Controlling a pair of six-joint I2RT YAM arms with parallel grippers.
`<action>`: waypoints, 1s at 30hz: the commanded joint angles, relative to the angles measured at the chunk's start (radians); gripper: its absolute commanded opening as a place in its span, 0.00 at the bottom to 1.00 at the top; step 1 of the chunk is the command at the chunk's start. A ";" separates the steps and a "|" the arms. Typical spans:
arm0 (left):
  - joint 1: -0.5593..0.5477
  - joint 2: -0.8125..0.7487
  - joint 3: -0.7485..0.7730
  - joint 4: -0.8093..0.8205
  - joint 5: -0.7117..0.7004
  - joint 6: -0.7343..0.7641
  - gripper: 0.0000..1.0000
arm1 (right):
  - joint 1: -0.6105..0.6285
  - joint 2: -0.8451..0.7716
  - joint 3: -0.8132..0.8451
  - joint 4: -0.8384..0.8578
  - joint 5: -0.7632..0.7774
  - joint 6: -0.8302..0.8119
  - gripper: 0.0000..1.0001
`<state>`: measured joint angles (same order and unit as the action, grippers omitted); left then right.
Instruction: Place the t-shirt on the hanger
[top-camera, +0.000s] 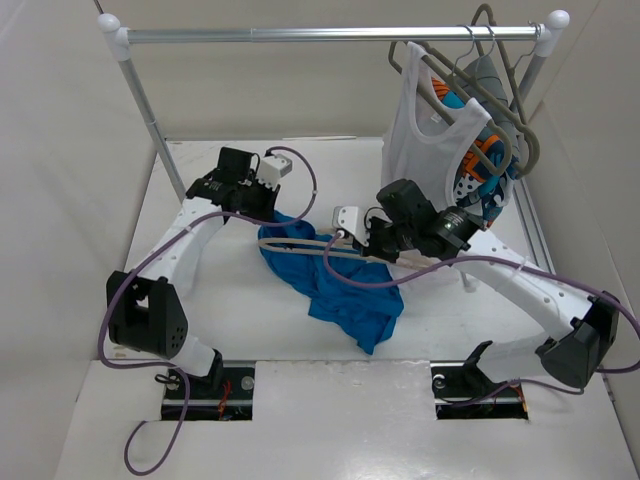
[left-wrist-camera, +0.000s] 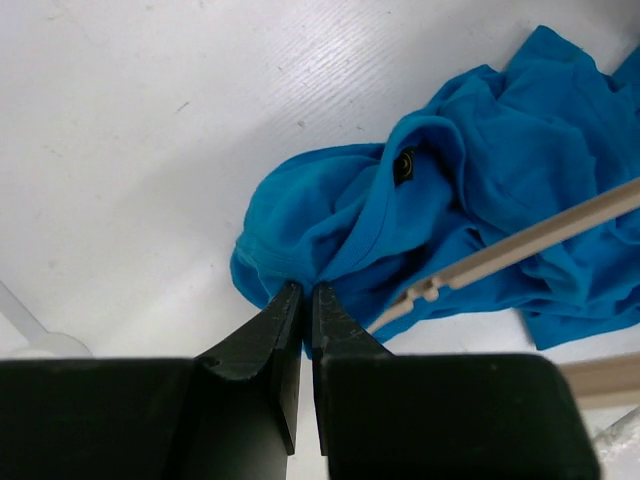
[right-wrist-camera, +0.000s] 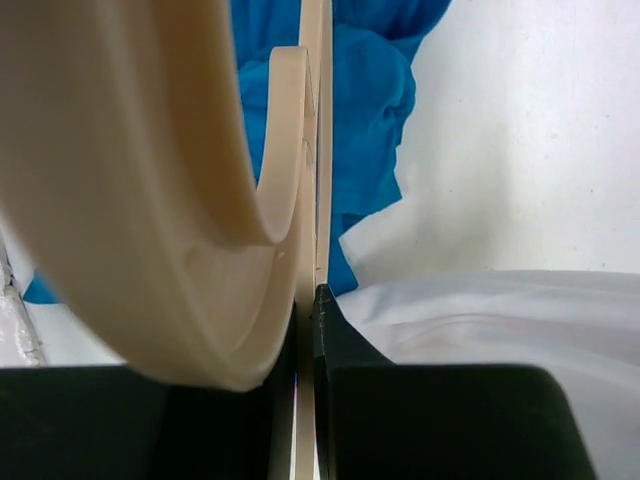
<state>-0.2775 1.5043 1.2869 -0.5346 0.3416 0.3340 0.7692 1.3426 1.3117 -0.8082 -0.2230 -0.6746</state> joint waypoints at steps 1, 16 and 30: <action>0.004 -0.030 0.046 -0.038 0.048 -0.023 0.00 | 0.007 -0.031 0.009 0.035 0.020 0.012 0.00; -0.037 -0.049 0.066 -0.038 -0.009 -0.018 0.00 | 0.007 -0.096 0.024 0.073 0.142 0.070 0.00; -0.146 -0.079 0.143 -0.120 0.092 -0.029 0.00 | 0.007 0.016 0.010 0.216 0.132 0.079 0.00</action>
<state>-0.3752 1.4979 1.3708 -0.6174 0.3500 0.3161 0.7692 1.3197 1.2751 -0.7315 -0.0788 -0.6128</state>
